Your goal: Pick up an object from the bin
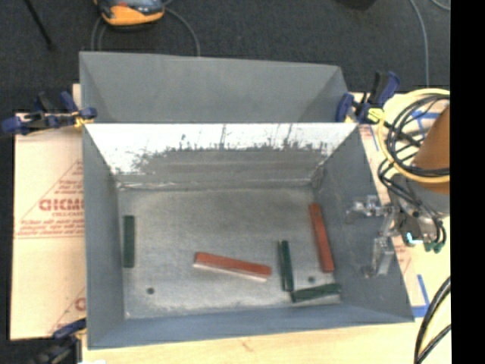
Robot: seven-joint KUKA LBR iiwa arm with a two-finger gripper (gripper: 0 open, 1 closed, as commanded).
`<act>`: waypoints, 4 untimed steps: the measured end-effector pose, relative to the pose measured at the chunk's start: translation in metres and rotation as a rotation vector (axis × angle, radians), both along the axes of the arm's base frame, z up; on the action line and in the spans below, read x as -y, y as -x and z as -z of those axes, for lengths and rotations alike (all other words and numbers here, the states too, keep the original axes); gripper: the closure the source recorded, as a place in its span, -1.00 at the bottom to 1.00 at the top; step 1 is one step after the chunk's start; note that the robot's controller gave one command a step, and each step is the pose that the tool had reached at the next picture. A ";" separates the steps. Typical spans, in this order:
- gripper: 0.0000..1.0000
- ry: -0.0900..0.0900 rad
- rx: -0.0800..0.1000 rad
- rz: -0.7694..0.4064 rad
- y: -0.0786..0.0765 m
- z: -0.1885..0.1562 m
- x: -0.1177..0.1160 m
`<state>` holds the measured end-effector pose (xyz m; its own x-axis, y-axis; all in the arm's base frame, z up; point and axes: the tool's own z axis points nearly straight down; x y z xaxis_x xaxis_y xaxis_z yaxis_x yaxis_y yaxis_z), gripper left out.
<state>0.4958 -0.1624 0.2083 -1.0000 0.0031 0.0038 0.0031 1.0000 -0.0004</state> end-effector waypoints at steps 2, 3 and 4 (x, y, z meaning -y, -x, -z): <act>-1.00 0.002 0.012 -0.025 0.006 0.075 -0.054; -1.00 0.002 0.010 -0.152 0.005 0.137 -0.105; -1.00 0.000 0.005 -0.280 -0.028 0.075 -0.145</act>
Offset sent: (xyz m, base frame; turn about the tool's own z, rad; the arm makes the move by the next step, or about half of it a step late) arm -0.0134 0.0978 -0.1383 -0.0456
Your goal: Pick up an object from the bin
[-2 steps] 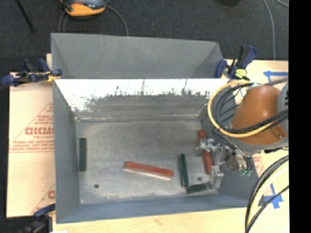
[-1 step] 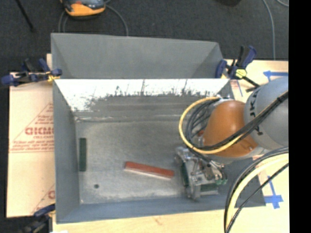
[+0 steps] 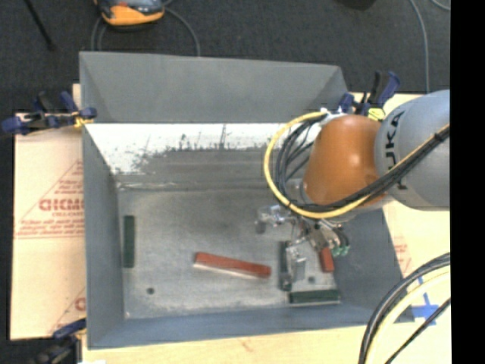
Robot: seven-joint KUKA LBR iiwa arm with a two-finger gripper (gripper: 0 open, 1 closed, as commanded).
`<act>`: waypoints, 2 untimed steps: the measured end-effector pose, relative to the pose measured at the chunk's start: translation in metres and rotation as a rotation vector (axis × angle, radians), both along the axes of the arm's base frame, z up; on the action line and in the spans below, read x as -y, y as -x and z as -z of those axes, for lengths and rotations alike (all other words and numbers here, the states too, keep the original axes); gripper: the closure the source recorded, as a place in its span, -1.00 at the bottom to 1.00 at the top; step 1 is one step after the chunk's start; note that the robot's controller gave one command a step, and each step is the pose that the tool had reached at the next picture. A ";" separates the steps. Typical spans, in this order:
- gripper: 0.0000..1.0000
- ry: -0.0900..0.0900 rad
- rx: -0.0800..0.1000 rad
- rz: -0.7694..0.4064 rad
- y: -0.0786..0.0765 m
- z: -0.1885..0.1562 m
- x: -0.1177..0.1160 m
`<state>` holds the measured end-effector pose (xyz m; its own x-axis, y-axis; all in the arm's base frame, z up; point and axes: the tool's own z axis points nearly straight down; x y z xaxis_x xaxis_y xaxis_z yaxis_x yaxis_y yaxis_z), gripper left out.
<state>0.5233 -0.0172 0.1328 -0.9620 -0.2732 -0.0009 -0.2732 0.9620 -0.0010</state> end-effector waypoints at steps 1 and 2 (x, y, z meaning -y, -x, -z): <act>-1.00 -0.002 0.002 0.033 0.034 0.064 -0.071; 1.00 -0.002 0.004 0.086 0.002 0.062 -0.087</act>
Offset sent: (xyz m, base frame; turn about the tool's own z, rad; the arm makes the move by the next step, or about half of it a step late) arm -0.0041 0.0875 -0.0628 0.0898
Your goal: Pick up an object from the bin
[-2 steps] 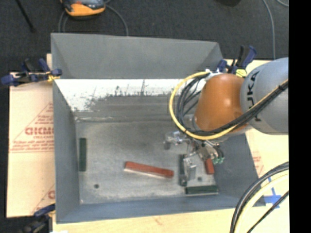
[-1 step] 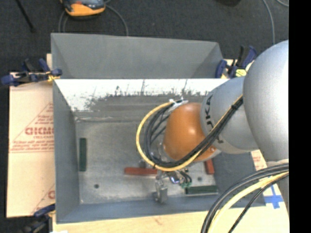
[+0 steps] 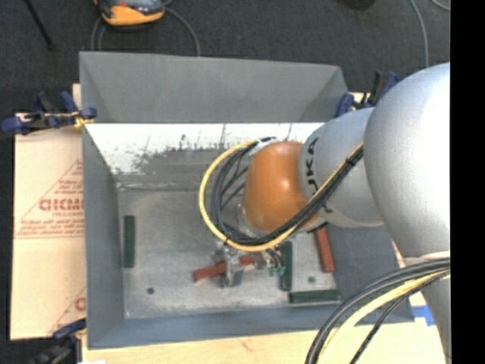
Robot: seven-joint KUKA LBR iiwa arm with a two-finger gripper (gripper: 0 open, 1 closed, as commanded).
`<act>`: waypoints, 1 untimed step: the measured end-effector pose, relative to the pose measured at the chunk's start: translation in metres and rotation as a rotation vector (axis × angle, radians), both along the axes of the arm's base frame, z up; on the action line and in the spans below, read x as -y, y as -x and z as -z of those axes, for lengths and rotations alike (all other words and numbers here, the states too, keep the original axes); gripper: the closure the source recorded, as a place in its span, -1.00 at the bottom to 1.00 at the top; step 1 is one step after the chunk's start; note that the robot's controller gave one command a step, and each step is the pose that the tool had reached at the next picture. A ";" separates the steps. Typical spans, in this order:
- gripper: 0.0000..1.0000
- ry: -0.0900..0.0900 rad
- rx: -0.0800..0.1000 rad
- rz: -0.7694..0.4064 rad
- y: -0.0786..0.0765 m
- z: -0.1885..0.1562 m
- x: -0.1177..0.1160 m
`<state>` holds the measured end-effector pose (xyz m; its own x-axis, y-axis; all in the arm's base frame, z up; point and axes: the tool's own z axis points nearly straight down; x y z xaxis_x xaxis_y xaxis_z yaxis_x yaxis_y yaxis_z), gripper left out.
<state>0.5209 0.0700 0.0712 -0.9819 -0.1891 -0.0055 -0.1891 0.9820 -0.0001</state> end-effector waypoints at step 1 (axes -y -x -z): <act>1.00 0.000 0.000 -0.001 0.000 0.000 0.000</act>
Offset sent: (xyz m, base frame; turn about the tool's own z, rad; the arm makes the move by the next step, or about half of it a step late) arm -0.0001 0.0002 0.0384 0.0000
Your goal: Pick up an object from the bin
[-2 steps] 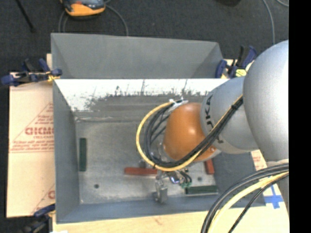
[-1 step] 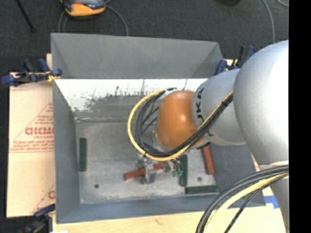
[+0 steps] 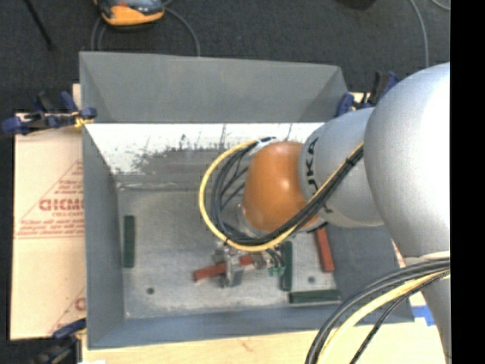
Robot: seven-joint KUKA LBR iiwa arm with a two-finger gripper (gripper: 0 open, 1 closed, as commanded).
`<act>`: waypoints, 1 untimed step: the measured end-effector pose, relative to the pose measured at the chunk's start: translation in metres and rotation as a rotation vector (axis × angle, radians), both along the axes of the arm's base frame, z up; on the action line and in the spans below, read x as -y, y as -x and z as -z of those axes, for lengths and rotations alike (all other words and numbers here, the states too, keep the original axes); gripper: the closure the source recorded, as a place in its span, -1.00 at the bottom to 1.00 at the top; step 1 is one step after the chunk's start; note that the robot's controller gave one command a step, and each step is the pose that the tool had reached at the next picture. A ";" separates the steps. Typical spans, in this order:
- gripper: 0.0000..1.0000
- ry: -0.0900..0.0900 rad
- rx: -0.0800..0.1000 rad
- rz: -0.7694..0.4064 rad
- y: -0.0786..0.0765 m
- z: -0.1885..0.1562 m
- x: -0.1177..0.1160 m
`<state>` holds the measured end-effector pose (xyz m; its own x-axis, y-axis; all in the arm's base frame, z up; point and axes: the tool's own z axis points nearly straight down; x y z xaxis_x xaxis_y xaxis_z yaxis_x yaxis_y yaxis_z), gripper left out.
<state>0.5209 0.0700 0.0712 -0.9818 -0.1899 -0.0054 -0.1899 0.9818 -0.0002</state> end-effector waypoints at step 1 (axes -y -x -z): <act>1.00 0.001 -0.004 -0.001 0.001 -0.004 0.000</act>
Offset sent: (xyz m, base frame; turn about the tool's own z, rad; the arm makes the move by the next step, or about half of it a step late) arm 0.0000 0.0000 0.0213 0.0000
